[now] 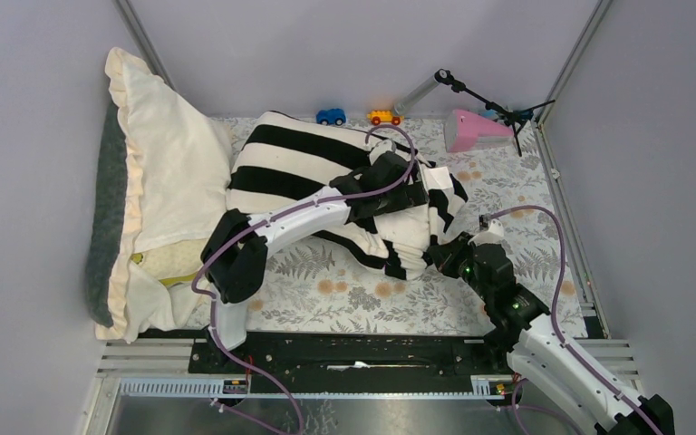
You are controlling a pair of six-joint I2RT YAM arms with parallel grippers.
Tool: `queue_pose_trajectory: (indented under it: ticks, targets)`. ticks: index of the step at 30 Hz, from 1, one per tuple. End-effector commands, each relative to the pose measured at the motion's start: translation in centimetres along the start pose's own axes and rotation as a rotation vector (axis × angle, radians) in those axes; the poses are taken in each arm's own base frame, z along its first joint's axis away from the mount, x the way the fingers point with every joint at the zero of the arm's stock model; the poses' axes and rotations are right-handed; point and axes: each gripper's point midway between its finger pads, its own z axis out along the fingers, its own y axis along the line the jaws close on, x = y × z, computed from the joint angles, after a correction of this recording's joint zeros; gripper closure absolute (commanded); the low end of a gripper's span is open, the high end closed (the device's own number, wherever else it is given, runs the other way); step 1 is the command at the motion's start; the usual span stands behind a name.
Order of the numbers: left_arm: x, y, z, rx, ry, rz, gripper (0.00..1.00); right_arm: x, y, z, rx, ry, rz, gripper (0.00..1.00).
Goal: Remove the pillowcase from the pillow
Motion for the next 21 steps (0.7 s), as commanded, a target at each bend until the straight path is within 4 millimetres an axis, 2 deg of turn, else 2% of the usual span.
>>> queue_pose_trajectory:
  ticks: [1, 6, 10, 12, 15, 17, 21]
  targets:
    - [0.2, 0.4, 1.1, 0.01, 0.031, 0.023, 0.01, 1.0, -1.0, -0.3, 0.026, 0.032, 0.001, 1.0]
    - [-0.5, 4.8, 1.2, -0.244, -0.021, 0.122, 0.04, 0.8, -0.8, -0.3, 0.025, 0.032, -0.005, 1.0]
    - [-1.2, 6.8, 0.4, -0.363, -0.053, 0.257, 0.16, 0.8, -1.0, -0.3, 0.029, 0.028, -0.011, 1.0]
    - [-1.2, 6.5, -0.1, -0.371, -0.046, 0.354, 0.16, 0.7, -1.0, -0.4, 0.029, 0.024, -0.013, 1.0]
    - [0.7, 4.1, -0.5, -0.267, 0.025, 0.567, 0.09, 0.7, -1.1, -0.4, 0.03, 0.021, -0.018, 1.0]
    - [1.9, 3.2, -0.5, -0.26, 0.054, 0.667, 0.05, 0.7, -1.1, -0.4, 0.032, 0.019, -0.018, 1.0]
    - [3.3, 4.4, 0.4, -0.35, 0.138, 0.712, 0.05, 0.5, -1.0, -0.4, 0.033, 0.018, -0.016, 1.0]
